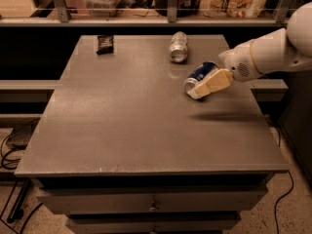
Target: Move pepsi can near rxbar chocolate
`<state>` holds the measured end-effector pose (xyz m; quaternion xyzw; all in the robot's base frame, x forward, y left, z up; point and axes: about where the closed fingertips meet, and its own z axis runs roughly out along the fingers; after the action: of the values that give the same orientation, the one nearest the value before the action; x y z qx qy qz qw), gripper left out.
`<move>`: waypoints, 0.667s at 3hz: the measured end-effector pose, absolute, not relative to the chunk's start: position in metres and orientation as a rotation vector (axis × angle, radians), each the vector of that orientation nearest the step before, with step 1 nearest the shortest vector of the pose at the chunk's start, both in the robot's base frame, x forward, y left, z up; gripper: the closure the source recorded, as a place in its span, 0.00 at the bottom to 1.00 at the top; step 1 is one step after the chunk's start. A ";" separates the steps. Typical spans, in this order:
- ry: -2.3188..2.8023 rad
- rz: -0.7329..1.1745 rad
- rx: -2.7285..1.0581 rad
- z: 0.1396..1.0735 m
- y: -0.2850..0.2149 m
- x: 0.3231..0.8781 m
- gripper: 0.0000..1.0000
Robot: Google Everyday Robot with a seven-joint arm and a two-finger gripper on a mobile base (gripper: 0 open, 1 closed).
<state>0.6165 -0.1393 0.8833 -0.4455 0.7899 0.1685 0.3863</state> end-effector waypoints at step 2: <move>2.069 0.466 -1.047 0.854 -0.143 0.642 0.18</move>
Offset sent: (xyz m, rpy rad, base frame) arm 0.0368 -0.0103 -0.0424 0.0532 0.0770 -0.1046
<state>0.6418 -0.1427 0.8535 -0.4098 0.8098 0.1824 0.3783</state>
